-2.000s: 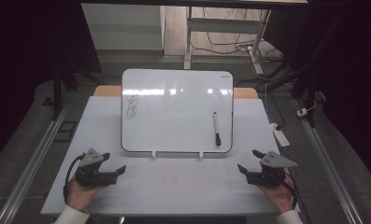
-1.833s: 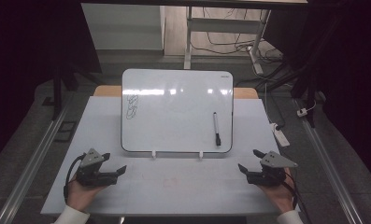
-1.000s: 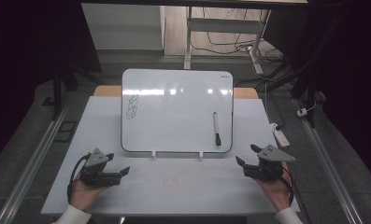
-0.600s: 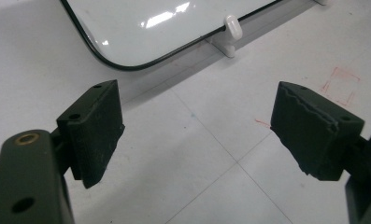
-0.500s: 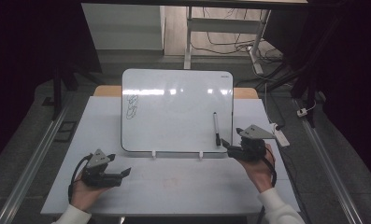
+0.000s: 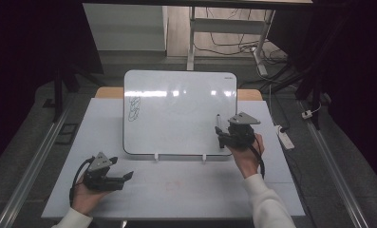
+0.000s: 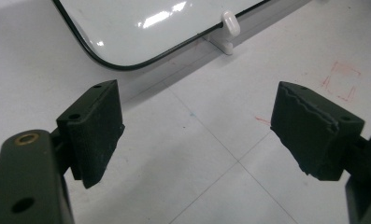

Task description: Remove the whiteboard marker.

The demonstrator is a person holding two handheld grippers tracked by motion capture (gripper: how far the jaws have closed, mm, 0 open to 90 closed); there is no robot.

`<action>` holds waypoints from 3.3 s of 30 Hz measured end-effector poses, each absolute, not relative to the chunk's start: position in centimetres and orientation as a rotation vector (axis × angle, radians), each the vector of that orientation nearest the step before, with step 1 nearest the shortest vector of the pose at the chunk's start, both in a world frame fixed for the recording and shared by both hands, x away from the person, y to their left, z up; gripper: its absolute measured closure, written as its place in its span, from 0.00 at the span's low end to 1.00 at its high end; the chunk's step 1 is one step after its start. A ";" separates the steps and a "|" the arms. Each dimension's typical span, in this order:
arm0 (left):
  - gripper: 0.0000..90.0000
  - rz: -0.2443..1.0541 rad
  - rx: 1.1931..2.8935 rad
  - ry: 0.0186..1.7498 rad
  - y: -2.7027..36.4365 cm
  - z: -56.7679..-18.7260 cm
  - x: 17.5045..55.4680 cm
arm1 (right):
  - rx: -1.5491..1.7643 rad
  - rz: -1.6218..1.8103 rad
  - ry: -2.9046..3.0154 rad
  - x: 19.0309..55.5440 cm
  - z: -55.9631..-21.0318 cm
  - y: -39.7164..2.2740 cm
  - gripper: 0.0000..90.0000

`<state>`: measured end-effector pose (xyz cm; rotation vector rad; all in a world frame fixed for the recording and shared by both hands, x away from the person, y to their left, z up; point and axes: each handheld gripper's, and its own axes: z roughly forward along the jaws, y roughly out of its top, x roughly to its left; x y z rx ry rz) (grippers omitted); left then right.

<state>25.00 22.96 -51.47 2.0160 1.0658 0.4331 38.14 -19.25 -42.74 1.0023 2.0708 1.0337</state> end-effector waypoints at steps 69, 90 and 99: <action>0.20 0.432 2.000 1.097 23.8 -52.1 25.2 | 0.838 1.225 1.923 35.0 -41.6 -18.4 0.90; 0.23 0.274 1.912 0.937 17.0 -47.8 27.6 | 0.696 1.443 2.023 32.3 -41.3 -16.3 0.90; 0.25 0.203 1.924 0.836 12.8 -46.4 29.1 | 0.658 1.468 2.045 31.6 -41.6 -15.1 0.90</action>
